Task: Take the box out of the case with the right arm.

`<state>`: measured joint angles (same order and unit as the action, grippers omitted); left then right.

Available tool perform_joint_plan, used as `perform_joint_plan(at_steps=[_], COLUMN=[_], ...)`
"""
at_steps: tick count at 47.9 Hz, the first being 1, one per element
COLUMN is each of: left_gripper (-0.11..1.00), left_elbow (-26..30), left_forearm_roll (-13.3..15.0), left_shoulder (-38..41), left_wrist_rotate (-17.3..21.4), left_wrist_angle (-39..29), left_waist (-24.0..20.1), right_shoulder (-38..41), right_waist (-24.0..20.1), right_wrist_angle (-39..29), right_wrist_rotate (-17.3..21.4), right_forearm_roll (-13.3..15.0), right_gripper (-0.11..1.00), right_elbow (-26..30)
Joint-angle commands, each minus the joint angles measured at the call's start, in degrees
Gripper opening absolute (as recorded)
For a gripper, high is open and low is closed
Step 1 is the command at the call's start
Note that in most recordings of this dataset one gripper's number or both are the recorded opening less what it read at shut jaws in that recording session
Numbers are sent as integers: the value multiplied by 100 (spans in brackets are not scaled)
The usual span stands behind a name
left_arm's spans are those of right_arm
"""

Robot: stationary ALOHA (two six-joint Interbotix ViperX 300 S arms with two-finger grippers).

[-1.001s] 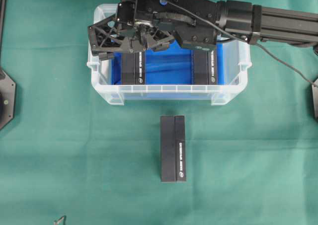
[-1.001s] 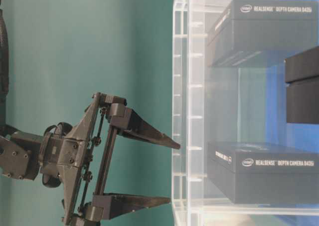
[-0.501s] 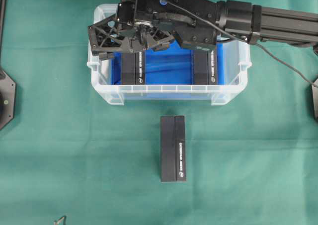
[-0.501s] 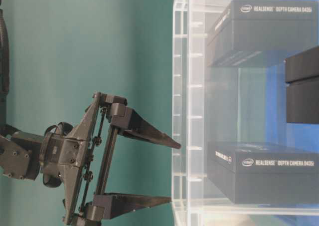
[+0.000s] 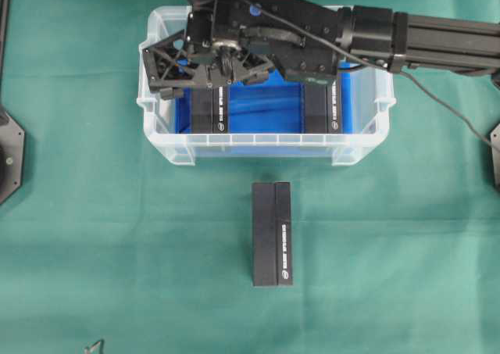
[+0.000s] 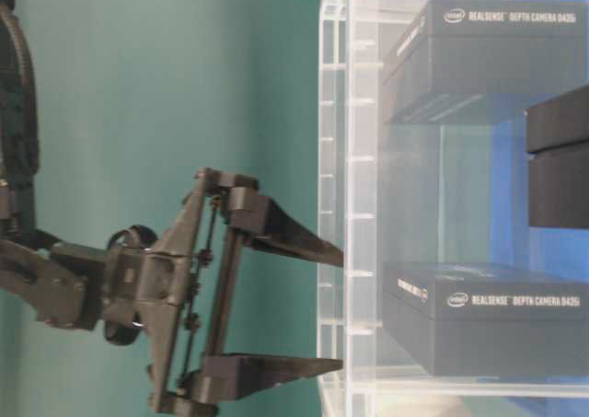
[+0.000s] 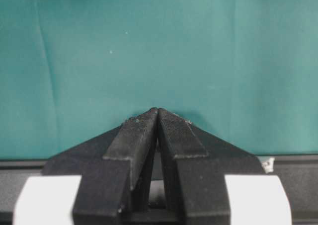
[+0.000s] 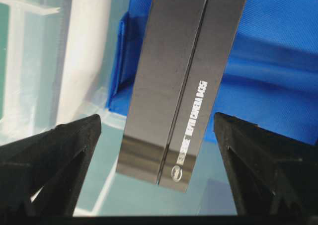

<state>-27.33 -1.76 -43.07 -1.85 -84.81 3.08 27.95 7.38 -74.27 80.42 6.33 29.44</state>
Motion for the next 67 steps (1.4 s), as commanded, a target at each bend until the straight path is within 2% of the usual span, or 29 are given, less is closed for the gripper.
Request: perform_joint_plan(at_steps=[1,25,47,56,60,65,67], left_gripper=[2,2,2,2,2,2,2], left_elbow=[149,176,176,176,176,167,167], left_forearm_roll=[-18,-18,-18,-18,-18,-18,-18], left_shoulder=[18,123,114,97,97,79,79], left_wrist_rotate=[-9,0,0,0,0,0,0], left_wrist_angle=[18,62,62,62,62,62,62], left_waist=[-18,-18,-18,-18,-18,-18,-9], right_shoulder=[-123,-26,105,105,105,105,105], right_waist=[26,88,97,97,97,97,97], right_wrist_angle=[193,932,1090,1072,1028,896,844], right_wrist_rotate=[18,18,44,255,343,378,378], right_forearm_roll=[18,-79,-141,-272,-378,-422,-431], right_gripper=[95,95,95,94,90,72,71], right_elbow=[-70,-756,-765,-765,-765,-765,-765])
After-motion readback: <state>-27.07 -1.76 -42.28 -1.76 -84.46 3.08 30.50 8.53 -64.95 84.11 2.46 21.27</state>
